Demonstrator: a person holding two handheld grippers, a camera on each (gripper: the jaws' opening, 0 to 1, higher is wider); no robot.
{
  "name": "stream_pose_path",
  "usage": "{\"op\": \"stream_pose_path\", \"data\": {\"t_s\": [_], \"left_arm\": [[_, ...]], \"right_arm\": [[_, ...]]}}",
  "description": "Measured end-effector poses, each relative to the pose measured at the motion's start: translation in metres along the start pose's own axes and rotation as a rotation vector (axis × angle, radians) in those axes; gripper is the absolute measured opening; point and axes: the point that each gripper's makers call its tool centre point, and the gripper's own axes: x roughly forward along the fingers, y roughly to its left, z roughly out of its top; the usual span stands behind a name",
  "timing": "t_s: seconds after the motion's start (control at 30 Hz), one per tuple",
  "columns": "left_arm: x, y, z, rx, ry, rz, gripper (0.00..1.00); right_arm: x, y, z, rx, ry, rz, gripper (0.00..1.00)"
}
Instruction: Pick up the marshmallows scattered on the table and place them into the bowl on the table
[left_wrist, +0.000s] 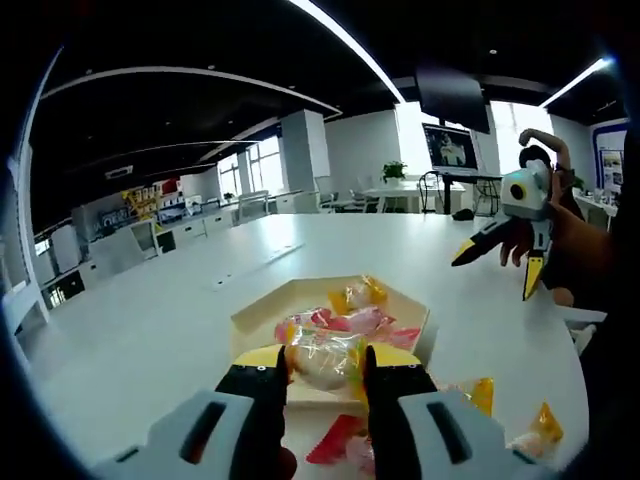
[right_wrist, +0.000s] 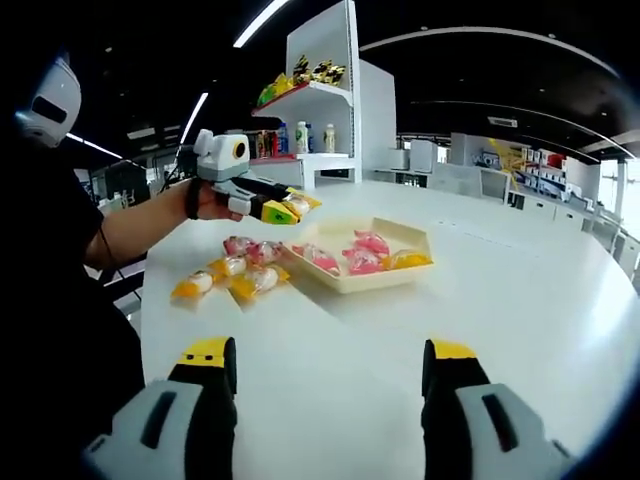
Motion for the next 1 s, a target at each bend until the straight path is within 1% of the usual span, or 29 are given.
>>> {"op": "stream_pose_path", "data": {"t_s": [0.27, 0.37, 0.53, 0.77, 0.9, 1.0], "left_arm": [[0.009, 0.006, 0.000, -0.024, 0.003, 0.016, 0.32], [0.012, 0.007, -0.001, -0.027, 0.010, 0.019, 0.32], [0.017, 0.010, -0.003, -0.043, 0.005, 0.023, 0.32], [0.022, 0.011, -0.007, -0.045, 0.016, 0.028, 0.32], [0.025, 0.012, -0.006, -0.054, 0.012, 0.030, 0.32], [0.027, 0.011, -0.007, -0.044, 0.020, 0.028, 0.32]], "right_arm": [[-0.001, -0.002, 0.001, 0.004, -0.008, -0.009, 0.75], [-0.001, -0.001, 0.001, 0.001, -0.003, -0.004, 0.75], [-0.001, -0.002, 0.001, 0.005, -0.005, -0.011, 0.75], [-0.003, -0.007, 0.004, 0.009, -0.016, -0.035, 0.75], [-0.003, -0.008, 0.004, 0.012, -0.018, -0.038, 0.75], [-0.004, -0.008, 0.004, 0.010, -0.017, -0.039, 0.75]]}}
